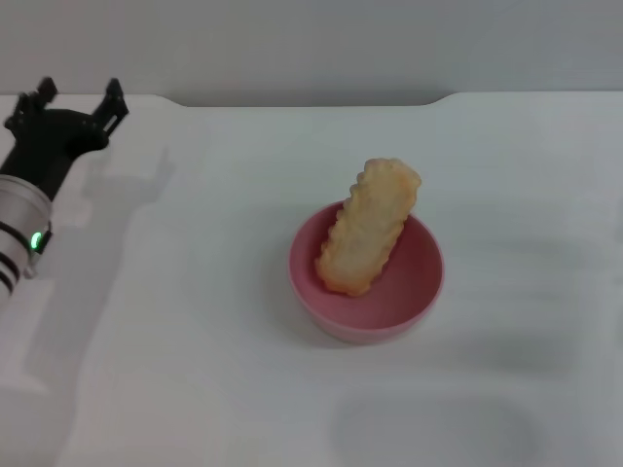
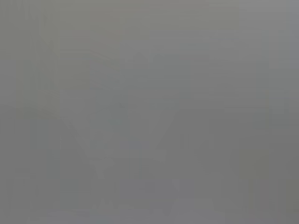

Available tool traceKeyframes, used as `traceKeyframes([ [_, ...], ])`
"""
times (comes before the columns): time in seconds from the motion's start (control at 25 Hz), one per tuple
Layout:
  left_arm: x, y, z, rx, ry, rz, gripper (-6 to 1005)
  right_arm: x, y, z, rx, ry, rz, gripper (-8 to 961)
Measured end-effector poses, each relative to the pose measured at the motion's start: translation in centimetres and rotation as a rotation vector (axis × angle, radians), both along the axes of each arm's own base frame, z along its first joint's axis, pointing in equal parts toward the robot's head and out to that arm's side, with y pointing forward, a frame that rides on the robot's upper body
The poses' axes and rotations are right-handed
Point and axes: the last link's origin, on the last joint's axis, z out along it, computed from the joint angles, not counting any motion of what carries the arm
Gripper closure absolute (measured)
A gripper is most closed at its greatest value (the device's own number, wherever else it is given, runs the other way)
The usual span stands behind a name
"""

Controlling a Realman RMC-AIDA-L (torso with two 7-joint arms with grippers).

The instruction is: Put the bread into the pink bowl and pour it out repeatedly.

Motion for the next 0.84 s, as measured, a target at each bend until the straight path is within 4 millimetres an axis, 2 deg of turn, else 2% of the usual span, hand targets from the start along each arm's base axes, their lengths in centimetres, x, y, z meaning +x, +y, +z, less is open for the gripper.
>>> traceKeyframes([
  [0.28, -0.5, -0.5, 1.8, 0.125, 0.019, -0.029, 133, -0.4, 0.4, -0.9, -0.046, 0.058, 0.017, 439],
  [0.48, -0.8, -0.6, 2.0, 0.135, 0.013, -0.018, 133, -0.6, 1.1, -1.2, -0.073, 0.051, 0.020, 439],
  [0.52, -1.5, -0.8, 2.6, 0.176, -0.001, 0.014, 133, -0.6, 1.1, -1.2, -0.073, 0.051, 0.020, 439],
  [0.64, -1.8, -1.1, 2.9, 0.194, -0.005, 0.018, 133, -0.5, 1.3, -1.3, -0.080, 0.040, 0.018, 439],
  [0.84, -1.8, -1.2, 2.9, 0.194, -0.006, 0.018, 133, 0.0, 1.6, -1.4, -0.101, 0.020, 0.002, 439],
])
